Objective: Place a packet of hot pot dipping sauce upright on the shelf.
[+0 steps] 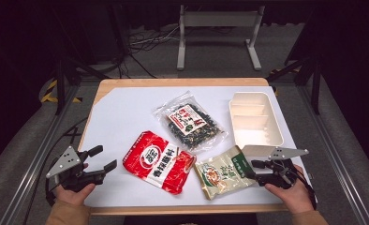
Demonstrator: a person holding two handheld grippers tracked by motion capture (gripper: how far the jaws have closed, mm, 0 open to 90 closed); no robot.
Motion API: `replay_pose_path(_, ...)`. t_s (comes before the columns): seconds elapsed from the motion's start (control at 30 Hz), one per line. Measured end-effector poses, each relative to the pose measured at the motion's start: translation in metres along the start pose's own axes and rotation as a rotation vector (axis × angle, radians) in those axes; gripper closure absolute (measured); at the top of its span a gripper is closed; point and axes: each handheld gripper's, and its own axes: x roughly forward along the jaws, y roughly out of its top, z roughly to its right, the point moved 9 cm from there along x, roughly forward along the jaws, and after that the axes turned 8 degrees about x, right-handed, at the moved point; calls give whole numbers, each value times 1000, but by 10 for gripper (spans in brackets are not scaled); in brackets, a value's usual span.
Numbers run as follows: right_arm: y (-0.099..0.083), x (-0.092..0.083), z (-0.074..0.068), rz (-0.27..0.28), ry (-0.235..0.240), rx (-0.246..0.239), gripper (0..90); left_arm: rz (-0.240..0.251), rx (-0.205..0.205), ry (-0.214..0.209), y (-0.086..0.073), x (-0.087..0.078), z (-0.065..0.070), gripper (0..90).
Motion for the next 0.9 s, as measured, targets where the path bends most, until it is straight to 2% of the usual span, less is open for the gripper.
replay_pose_path(0.13, -4, 9, 1, -24, 13, 17, 470, 0, 0, -1, 0, 0, 0, 234)
replay_pose_path(0.43, -7, 26, -1, -50, 59, 37, 457, -9, 8, -5, -1, 2, 1, 236)
replay_pose_path(0.47, -8, 32, -2, -62, 79, 32, 444, -9, 7, -5, -1, 2, 1, 236)
replay_pose_path(0.67, -8, 38, -4, -72, 111, 24, 465, -12, 9, -6, -1, 2, 2, 237)
replay_pose_path(0.9, -8, 41, -4, -82, 138, 46, 522, -10, 10, -12, -1, 3, 2, 245)
